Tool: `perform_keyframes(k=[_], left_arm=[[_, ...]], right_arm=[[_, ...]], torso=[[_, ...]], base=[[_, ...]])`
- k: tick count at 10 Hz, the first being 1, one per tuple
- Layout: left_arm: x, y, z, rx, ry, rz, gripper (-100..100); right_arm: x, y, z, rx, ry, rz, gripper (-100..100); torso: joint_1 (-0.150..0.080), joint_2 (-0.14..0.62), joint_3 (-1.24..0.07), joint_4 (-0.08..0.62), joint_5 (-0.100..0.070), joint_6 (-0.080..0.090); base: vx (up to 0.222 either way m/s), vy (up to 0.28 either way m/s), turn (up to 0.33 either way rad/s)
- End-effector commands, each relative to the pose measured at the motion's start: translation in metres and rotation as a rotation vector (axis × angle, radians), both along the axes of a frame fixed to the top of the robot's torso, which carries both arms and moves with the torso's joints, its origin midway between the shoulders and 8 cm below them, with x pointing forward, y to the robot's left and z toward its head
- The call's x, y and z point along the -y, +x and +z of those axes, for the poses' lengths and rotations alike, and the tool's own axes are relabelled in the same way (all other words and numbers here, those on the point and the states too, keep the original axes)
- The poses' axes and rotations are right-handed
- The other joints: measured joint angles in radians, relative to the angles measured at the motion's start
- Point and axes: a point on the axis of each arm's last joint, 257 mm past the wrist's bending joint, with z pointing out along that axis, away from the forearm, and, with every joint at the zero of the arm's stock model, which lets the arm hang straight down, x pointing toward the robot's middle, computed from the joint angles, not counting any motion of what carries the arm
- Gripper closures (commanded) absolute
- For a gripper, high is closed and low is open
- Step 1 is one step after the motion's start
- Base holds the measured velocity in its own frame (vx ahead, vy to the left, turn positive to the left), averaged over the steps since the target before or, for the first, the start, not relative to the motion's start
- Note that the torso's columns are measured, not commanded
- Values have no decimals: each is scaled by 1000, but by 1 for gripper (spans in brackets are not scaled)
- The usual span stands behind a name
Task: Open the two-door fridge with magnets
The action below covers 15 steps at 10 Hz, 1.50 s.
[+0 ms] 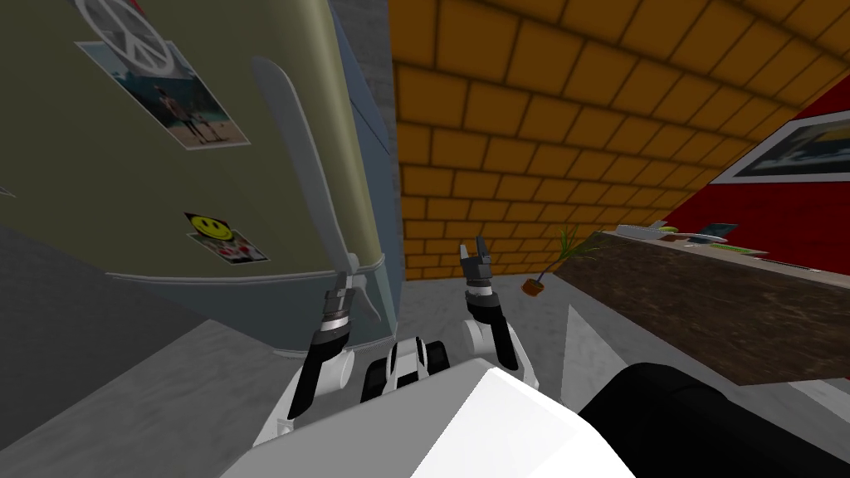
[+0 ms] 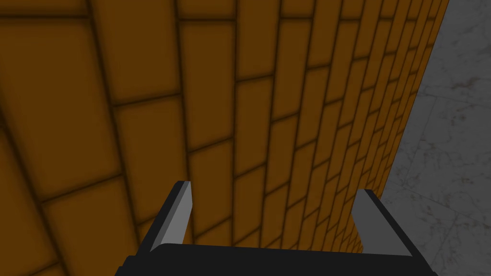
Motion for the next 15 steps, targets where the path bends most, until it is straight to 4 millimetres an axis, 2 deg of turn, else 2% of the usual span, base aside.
perform_keyframes(k=[1, 5, 8, 12, 13, 14, 15], left_arm=[[-1, -2, -5, -1, 1, 0, 100], [15, -9, 2, 5, 3, -82, 100], [32, -16, 9, 6, 4, -164, 100], [55, -29, 15, -1, 1, -276, 100], [51, -27, -1, -38, 8, -258, 100], [56, -29, -2, -42, 6, -288, 100], [61, -32, 0, -35, 5, -315, 100]], right_arm=[[0, 0, 0, 0, 0, 0, 0], [0, 0, 0, 0, 0, 0, 0], [0, 0, 0, 0, 0, 0, 0], [0, 0, 0, 0, 0, 0, 0], [0, 0, 0, 0, 0, 0, 0], [0, 0, 0, 0, 0, 0, 0], [0, 0, 0, 0, 0, 0, 0]], torso=[[0, 0, 0, 1, 0, 0], [7, 8, 4, 6, 1, -6], [13, 7, 2, 10, 0, -8], [5, 4, -1, 11, -3, -6], [1, 5, 0, 11, -4, -4], [-7, -3, -3, 7, -5, -2], [-4, -3, -4, 4, -4, 0]], base=[[-24, 1, 0], [-185, 156, -92], [-305, 253, -128], [-295, 234, -107], [-136, 80, -26], [-110, 143, -62], [-206, 259, -150]])
